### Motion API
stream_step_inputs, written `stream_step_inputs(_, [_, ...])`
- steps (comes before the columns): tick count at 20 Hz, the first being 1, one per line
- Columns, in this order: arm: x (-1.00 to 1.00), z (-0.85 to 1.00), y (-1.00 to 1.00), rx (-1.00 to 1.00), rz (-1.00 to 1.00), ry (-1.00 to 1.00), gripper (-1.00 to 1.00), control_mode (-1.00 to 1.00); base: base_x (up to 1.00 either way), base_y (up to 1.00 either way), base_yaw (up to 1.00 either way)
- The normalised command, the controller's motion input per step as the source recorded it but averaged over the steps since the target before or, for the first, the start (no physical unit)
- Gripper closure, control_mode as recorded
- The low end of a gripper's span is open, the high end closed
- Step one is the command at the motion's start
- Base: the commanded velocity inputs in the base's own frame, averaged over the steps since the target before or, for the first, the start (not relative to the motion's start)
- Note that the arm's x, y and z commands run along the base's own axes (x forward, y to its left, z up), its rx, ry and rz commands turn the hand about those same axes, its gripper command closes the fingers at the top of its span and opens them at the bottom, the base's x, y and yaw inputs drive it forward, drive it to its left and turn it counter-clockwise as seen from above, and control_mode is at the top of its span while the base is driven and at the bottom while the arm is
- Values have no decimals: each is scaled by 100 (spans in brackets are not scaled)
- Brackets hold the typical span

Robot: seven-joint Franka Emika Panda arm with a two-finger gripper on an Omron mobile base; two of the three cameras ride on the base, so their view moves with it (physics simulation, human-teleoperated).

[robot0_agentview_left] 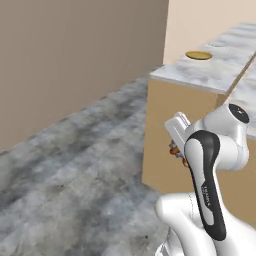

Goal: Take the chicken drumsticks from the pan and place one on each plate on the dining counter.

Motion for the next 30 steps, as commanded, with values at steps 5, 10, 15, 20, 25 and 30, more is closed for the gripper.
stream_step_inputs(5, [0, 0, 0, 0, 0, 0, 100, 100, 100, 94, -33])
stream_step_inputs(10, [0, 0, 0, 0, 0, 0, 100, 100, 100, 78, -47])
stream_step_inputs(15, [0, 0, 0, 0, 0, 0, 100, 100, 100, 77, -52])
stream_step_inputs(20, [0, 0, 0, 0, 0, 0, 100, 100, 100, 80, -52])
stream_step_inputs(25, [0, 0, 0, 0, 0, 0, 100, 100, 100, 85, -51])
stream_step_inputs(30, [0, 0, 0, 0, 0, 0, 100, 100, 100, 95, -50])
